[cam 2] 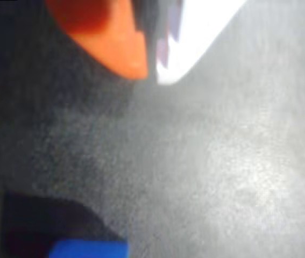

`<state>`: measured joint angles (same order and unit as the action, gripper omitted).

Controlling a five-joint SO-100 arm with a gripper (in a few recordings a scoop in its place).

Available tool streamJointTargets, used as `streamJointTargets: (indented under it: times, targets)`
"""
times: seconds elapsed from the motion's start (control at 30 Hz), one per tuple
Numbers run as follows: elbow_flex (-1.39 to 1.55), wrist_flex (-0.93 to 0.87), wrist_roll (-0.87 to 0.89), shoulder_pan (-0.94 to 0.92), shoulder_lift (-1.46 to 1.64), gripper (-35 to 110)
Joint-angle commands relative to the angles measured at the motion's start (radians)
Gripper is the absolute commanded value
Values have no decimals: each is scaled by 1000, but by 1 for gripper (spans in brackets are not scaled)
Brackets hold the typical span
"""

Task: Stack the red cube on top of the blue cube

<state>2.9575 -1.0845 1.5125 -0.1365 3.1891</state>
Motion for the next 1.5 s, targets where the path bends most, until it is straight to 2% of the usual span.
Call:
streamJointTargets:
  times: [0.0, 0.27, 1.47]
  targets:
    - [-5, -74, 8, -9, 6, 0]
    - [-3, -253, -5, -9, 6, 0]
    - [-3, -252, -12, -5, 6, 0]
